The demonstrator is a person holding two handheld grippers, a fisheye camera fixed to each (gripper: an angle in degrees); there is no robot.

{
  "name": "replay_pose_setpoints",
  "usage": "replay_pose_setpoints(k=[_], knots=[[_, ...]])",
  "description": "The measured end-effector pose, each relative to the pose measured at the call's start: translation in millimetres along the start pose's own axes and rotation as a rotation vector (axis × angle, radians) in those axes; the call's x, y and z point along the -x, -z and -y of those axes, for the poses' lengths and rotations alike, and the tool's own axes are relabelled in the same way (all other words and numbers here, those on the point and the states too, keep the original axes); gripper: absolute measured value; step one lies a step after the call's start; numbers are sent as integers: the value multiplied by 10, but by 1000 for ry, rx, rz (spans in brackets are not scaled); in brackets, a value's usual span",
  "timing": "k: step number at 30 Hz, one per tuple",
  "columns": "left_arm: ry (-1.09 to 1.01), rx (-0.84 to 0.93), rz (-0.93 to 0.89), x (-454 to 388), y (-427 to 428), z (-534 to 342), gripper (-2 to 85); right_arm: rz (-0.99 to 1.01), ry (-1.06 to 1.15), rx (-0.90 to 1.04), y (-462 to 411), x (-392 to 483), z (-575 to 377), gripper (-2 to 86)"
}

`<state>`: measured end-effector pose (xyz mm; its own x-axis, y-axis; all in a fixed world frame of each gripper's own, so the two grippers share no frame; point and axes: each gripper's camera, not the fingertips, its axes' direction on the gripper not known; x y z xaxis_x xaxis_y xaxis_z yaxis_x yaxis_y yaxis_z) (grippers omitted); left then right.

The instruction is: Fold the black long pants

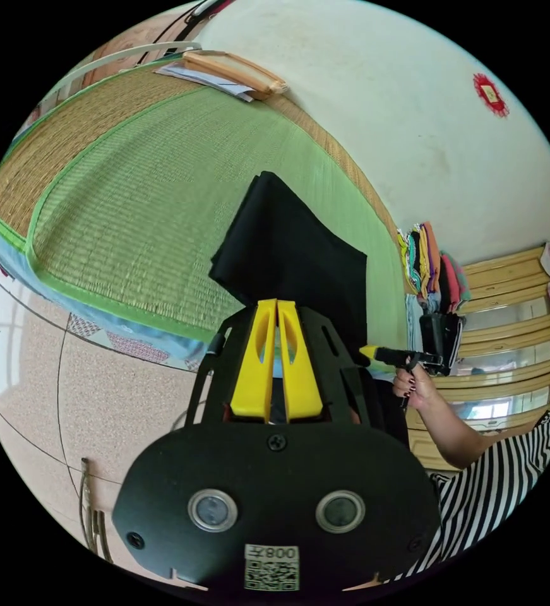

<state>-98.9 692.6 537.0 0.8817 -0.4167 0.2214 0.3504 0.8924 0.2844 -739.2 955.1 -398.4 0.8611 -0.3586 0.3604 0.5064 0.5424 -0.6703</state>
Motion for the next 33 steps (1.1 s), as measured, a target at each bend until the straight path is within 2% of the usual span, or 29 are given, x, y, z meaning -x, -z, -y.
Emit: replay_pose_setpoints(k=[9,19,26,33], knots=[[-70,178,-122,-436,-493,-12,2,-6,-8,-20,-443,-182,-203,1],[-196,463,-228,-955,-1233,210,12,109,-120,-167,-654,-654,-694,16],[-176,535,-301,-1045,-1582,435,19,179,-168,-160,-964,-899,-740,60],[-121,531,-379,-984,-1756,511,25,241,-183,-155,-1237,-1041,-722,70]])
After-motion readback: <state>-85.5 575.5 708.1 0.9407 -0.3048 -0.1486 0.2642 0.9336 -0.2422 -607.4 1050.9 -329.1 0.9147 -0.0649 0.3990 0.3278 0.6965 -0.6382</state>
